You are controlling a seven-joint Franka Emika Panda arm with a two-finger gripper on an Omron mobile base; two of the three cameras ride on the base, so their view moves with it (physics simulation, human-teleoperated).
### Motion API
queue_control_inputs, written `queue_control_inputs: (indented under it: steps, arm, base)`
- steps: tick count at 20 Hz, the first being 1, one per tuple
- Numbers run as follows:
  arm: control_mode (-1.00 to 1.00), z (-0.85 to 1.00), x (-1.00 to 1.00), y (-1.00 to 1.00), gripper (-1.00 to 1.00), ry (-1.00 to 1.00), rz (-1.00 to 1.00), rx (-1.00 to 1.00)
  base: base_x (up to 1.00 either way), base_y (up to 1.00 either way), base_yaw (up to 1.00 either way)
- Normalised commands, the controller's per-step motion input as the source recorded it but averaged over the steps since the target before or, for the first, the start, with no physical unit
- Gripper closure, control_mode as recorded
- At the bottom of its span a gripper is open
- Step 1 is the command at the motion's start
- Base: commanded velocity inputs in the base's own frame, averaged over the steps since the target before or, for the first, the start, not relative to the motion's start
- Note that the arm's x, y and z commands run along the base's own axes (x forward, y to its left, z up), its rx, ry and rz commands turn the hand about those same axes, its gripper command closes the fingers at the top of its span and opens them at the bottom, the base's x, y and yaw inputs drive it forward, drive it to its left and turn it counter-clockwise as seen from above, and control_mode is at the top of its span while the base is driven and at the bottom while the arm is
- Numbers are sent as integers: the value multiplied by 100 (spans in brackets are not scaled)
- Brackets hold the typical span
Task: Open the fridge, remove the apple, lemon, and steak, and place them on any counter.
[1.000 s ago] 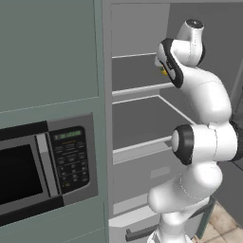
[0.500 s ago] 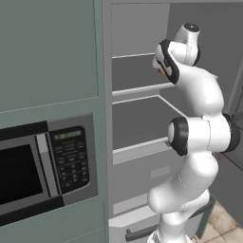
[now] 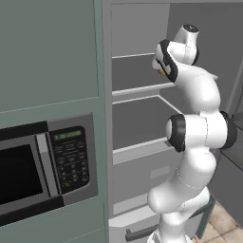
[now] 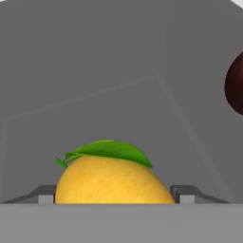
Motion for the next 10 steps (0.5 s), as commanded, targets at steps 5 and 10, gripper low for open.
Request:
queue_control_inputs:
  steps: [5, 10]
  arm:
    - [-100, -3, -3, 0, 100, 1, 0, 0]
    - [-100, 4, -92, 15, 100, -27, 1, 0]
  base:
    - [0, 0, 0]
    - [0, 0, 0]
